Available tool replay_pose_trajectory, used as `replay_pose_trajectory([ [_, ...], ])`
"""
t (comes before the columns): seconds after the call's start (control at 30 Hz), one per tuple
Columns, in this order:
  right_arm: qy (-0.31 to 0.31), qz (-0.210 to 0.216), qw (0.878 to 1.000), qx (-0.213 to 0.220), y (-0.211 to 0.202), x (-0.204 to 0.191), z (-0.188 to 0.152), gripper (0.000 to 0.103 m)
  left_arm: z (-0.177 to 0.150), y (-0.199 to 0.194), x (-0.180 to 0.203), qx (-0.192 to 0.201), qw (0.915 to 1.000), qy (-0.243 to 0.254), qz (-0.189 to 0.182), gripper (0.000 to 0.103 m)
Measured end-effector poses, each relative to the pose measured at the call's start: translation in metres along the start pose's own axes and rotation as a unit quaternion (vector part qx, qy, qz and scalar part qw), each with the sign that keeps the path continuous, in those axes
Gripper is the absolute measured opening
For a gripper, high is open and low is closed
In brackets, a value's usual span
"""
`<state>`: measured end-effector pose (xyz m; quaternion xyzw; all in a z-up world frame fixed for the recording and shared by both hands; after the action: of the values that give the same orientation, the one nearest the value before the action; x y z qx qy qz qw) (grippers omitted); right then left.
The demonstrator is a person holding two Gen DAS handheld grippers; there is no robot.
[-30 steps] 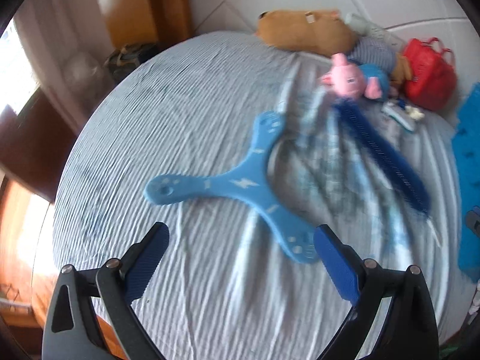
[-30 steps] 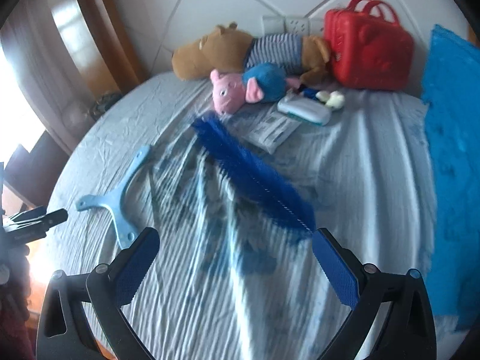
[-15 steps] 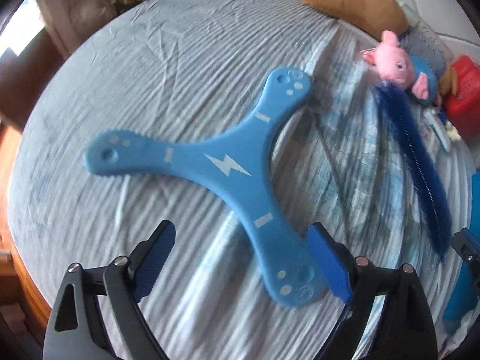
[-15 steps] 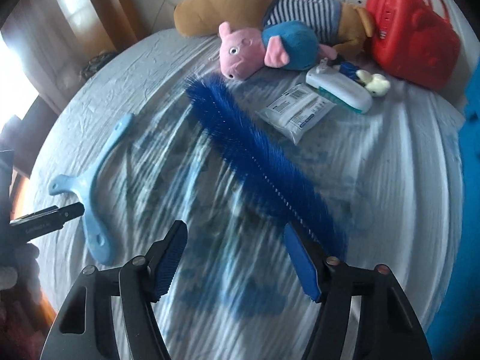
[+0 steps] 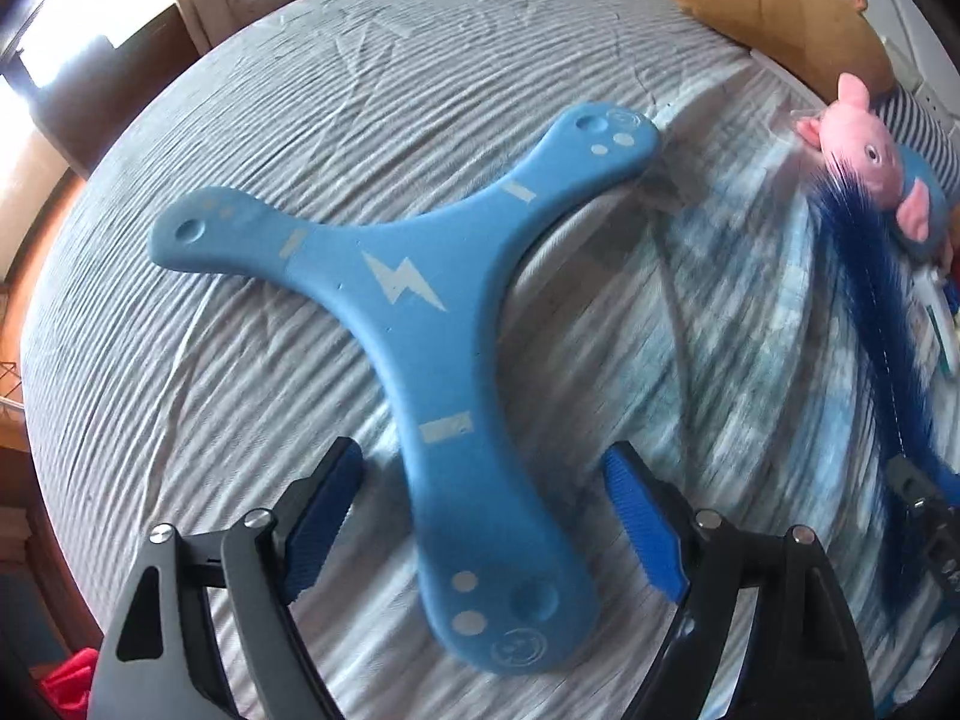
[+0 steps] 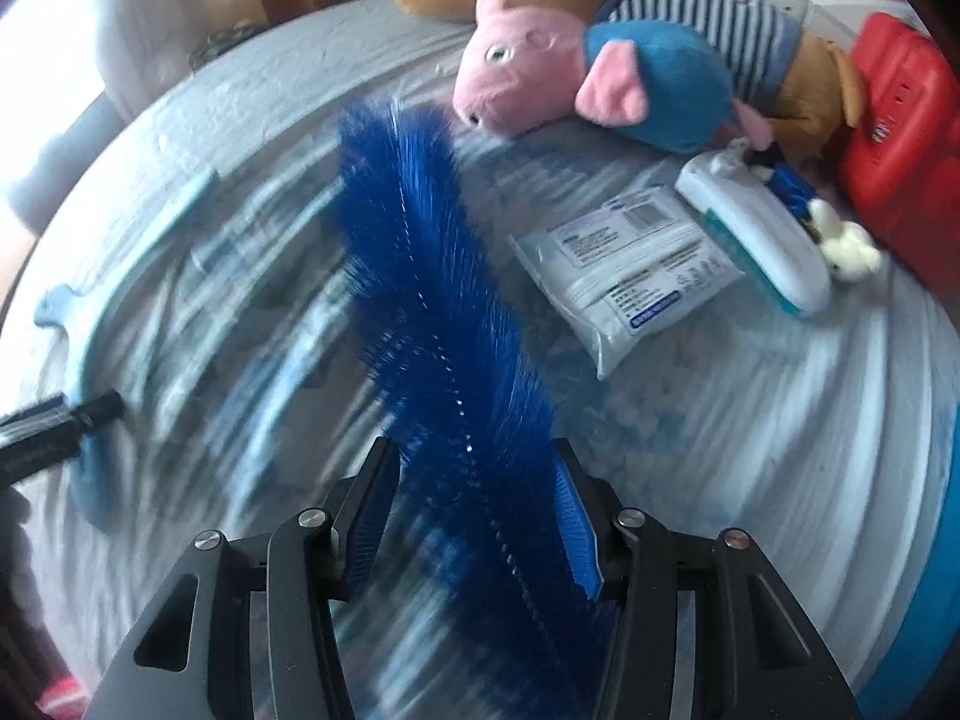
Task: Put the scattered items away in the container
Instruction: 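Close the left gripper on the blue boomerang while the right gripper grasps the blue feather duster, then lift the boomerang with the left gripper while the right gripper lifts the feather duster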
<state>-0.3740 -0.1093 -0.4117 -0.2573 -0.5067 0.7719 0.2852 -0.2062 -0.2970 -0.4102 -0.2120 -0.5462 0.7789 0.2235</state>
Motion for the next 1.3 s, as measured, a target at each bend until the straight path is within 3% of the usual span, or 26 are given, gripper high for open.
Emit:
replay_pose_trajectory([
  [0.1,-0.016,0.001,1.0,0.007,0.006,-0.001,0.003,0.052,-0.001,-0.006,0.006,0.012,0.9999,0.008,-0.005,0.072],
  [0.17,-0.016,0.006,1.0,0.012,0.005,-0.002,0.006,0.055,-0.002,-0.012,0.011,0.017,0.9997,0.015,-0.009,0.049],
  [0.33,-0.021,0.014,0.999,0.021,0.001,-0.006,0.007,0.066,-0.006,-0.016,0.013,0.017,0.9994,0.023,-0.017,0.047],
  [0.5,-0.029,0.0,0.999,0.017,-0.001,-0.007,0.005,0.064,-0.005,-0.017,0.01,0.015,0.9993,0.028,-0.02,0.047],
  [0.67,-0.026,-0.002,1.0,0.018,-0.006,-0.006,0.005,0.059,-0.002,-0.012,0.003,0.016,0.9992,0.032,-0.019,0.047],
  [0.7,-0.026,-0.003,0.999,0.019,-0.007,-0.006,0.005,0.053,-0.001,-0.01,0.004,0.016,0.999,0.035,-0.02,0.047],
  [0.73,-0.025,-0.003,0.999,0.02,-0.008,-0.006,0.005,0.039,0.001,-0.009,0.005,0.016,0.9989,0.038,-0.022,0.047],
  [0.8,-0.022,-0.005,1.0,0.02,-0.008,-0.002,0.003,0.026,0.003,-0.009,0.003,0.014,0.9988,0.041,-0.025,0.044],
  [0.97,-0.02,-0.003,1.0,0.018,-0.023,-0.003,-0.006,0.023,0.007,-0.034,-0.011,0.046,0.9966,0.066,-0.018,0.035],
  [1.3,-0.009,0.017,0.998,0.068,-0.089,-0.034,-0.022,0.023,0.003,-0.093,-0.03,0.086,0.9891,0.095,-0.072,0.032],
])
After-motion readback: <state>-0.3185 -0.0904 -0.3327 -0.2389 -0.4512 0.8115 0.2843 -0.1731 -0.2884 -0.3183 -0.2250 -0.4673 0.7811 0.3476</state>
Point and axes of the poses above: each gripper's, at about its wrist camera, not at the fingertips, and y roughly the way its jaws point, x to its right, z to its top, the point moved 9 cm from there along y, roughly the way its jaws point, and after that the axes turned 6 degrees about z, right-handed, at the moved point
